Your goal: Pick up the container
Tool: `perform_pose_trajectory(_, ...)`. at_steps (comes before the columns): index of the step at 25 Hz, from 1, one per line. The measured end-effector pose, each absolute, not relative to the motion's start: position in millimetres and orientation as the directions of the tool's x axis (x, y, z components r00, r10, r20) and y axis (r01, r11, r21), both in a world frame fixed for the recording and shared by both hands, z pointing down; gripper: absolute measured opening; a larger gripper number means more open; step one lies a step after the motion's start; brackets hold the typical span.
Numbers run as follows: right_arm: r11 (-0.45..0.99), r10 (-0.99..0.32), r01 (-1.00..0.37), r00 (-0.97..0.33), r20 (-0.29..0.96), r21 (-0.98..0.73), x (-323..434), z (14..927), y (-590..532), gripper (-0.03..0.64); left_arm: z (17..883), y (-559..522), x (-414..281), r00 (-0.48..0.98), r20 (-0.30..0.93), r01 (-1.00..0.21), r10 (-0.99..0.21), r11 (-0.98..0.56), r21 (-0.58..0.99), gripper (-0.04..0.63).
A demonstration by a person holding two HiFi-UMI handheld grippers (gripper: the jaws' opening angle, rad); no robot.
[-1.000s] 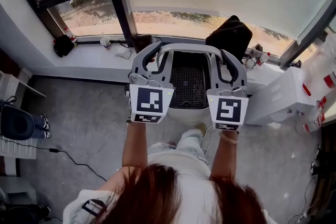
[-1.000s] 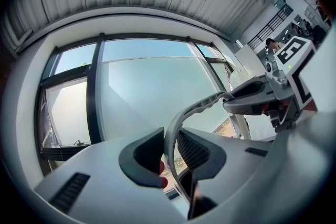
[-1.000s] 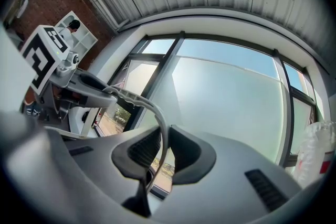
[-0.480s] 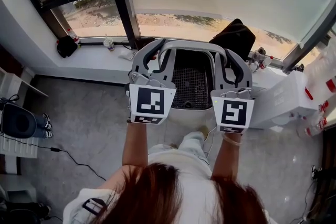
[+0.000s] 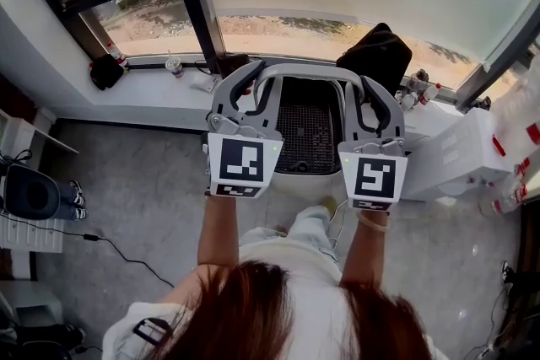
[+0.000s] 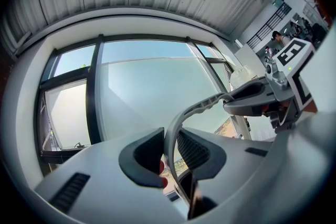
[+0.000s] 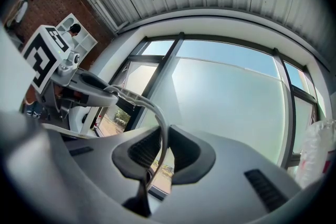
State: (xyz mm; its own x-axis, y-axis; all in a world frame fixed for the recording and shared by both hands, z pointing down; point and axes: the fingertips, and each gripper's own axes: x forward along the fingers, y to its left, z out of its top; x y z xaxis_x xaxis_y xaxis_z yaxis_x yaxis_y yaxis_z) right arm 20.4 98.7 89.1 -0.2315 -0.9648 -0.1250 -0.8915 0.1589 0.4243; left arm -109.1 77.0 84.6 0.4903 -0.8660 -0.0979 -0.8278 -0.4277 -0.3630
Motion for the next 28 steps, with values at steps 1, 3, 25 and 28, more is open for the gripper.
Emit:
perform_pose_trajectory(1, 0.160, -0.965, -0.891, -0.231, -0.121, 0.425, 21, 90, 98, 0.066, 85, 77, -109, 0.490, -0.095, -0.828, -0.866, -0.428, -0.362, 0.089)
perform_pose_trajectory(3, 0.161, -0.967, -0.890, -0.229, -0.115, 0.426, 22, 92, 97, 0.066, 87, 76, -108, 0.489, -0.091, -0.828, -0.867, -0.430, -0.360, 0.089)
perform_pose_trajectory(25, 0.139, -0.974, -0.904, -0.199, -0.110, 0.405, 34, 102, 103, 0.066, 97, 80, -96, 0.508, -0.054, -0.810, -0.860, -0.455, -0.371, 0.089)
perform_pose_trajectory(28, 0.143, -0.974, -0.903, -0.200, -0.102, 0.404, 37, 105, 103, 0.066, 99, 80, -92, 0.511, -0.051, -0.808, -0.858, -0.459, -0.369, 0.089)
